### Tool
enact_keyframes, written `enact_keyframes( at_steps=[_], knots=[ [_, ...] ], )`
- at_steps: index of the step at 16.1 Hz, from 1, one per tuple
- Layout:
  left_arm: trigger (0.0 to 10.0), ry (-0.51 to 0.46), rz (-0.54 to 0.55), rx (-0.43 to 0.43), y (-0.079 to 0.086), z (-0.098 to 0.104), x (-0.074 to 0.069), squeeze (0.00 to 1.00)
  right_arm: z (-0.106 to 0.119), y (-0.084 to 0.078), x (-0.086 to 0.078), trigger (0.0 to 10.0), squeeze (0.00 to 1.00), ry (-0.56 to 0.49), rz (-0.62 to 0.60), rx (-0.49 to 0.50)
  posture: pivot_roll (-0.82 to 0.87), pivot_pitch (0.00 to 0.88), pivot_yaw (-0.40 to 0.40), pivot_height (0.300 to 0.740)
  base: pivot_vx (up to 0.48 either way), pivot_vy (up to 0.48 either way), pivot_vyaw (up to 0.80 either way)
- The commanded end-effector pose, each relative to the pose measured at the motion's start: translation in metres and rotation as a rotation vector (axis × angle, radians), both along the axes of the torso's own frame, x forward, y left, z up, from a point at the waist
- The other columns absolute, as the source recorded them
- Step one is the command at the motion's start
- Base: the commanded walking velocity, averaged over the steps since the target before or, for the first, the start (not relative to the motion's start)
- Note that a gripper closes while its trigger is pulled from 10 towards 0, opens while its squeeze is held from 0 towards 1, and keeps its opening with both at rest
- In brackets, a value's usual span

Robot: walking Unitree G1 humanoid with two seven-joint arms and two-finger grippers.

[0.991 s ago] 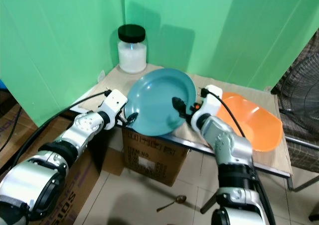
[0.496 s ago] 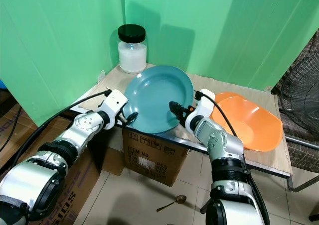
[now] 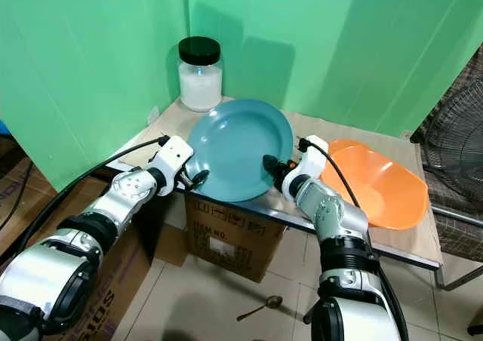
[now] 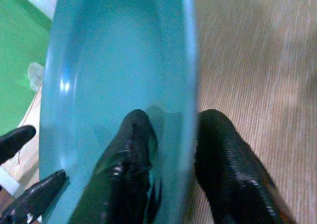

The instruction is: Setting the table

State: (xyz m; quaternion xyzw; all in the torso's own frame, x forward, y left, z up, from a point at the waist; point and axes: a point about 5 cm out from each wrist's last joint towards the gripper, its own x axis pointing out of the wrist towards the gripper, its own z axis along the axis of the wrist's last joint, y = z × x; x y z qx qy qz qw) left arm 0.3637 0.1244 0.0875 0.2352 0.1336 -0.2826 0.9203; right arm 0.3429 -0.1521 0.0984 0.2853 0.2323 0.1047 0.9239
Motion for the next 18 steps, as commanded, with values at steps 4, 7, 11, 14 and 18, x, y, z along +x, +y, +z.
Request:
enact_keyframes(
  at_steps=[4, 7, 11, 14, 18],
  knots=[
    [10.0, 0.067, 0.023, 0.045, 0.011, -0.015, -0.007, 0.0, 0.004, -0.007, 0.005, 0.0, 0.0, -0.011, -0.048, 0.014, -0.18, 0.0, -0.061, 0.74, 0.0, 0.0, 0.0],
    [10.0, 0.059, 0.03, 0.042, 0.014, -0.013, -0.006, 0.0, 0.006, -0.008, 0.006, 0.0, 0.0, -0.022, -0.066, 0.04, -0.17, 0.0, -0.057, 0.74, 0.0, 0.0, 0.0],
    [10.0, 0.036, 0.045, 0.031, 0.018, -0.007, -0.003, 0.0, 0.01, -0.008, 0.009, 0.0, 0.0, -0.046, -0.084, 0.076, -0.16, 0.0, -0.048, 0.74, 0.0, 0.0, 0.0],
    [10.0, -0.005, 0.065, 0.007, 0.021, 0.002, 0.002, 0.0, 0.013, -0.007, 0.011, 0.0, 0.0, -0.062, -0.093, 0.09, -0.15, 0.0, -0.043, 0.74, 0.0, 0.0, 0.0],
    [10.0, -0.157, 0.018, -0.257, 0.022, 0.054, 0.019, 1.0, 0.037, -0.01, 0.016, 0.0, 0.0, -0.166, -0.109, 0.131, -0.12, 0.0, -0.024, 0.74, 0.0, 0.0, 0.0]
  ],
)
